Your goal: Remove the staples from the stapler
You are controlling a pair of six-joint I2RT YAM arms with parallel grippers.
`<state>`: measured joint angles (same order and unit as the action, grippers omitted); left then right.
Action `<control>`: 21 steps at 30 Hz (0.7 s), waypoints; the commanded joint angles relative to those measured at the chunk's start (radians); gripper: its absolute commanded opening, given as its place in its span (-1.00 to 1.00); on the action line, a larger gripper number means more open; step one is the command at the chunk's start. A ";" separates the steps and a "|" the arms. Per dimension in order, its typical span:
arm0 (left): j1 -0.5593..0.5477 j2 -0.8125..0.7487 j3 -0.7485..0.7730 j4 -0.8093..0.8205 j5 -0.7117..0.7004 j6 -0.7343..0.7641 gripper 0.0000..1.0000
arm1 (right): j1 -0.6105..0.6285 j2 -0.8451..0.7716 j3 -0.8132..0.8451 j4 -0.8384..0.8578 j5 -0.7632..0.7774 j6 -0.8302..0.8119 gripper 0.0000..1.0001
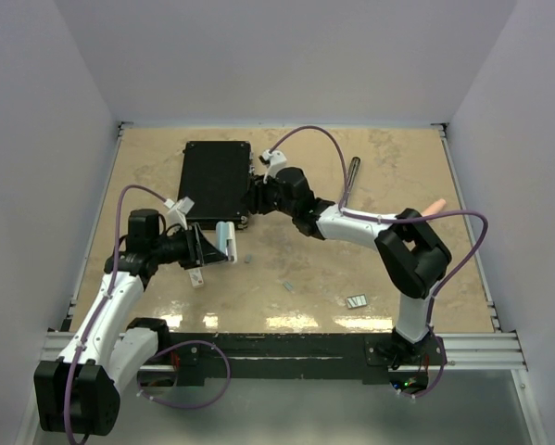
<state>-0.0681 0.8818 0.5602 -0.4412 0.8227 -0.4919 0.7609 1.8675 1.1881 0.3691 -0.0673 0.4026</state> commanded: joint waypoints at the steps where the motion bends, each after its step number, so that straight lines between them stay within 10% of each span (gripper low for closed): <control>1: -0.006 -0.014 0.001 0.042 0.018 -0.005 -1.00 | 0.000 -0.004 0.062 -0.031 -0.015 -0.001 -0.13; 13: -0.007 -0.017 0.021 0.120 -0.016 -0.076 -1.00 | 0.008 -0.284 -0.243 0.063 -0.498 0.062 0.46; 21: -0.006 -0.037 0.026 0.154 -0.062 -0.151 -1.00 | 0.133 -0.248 -0.214 -0.022 -0.330 -0.024 0.46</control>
<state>-0.0681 0.8700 0.5579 -0.3527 0.7811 -0.5884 0.8455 1.5986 0.9421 0.3588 -0.4564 0.4202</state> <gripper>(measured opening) 0.379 0.732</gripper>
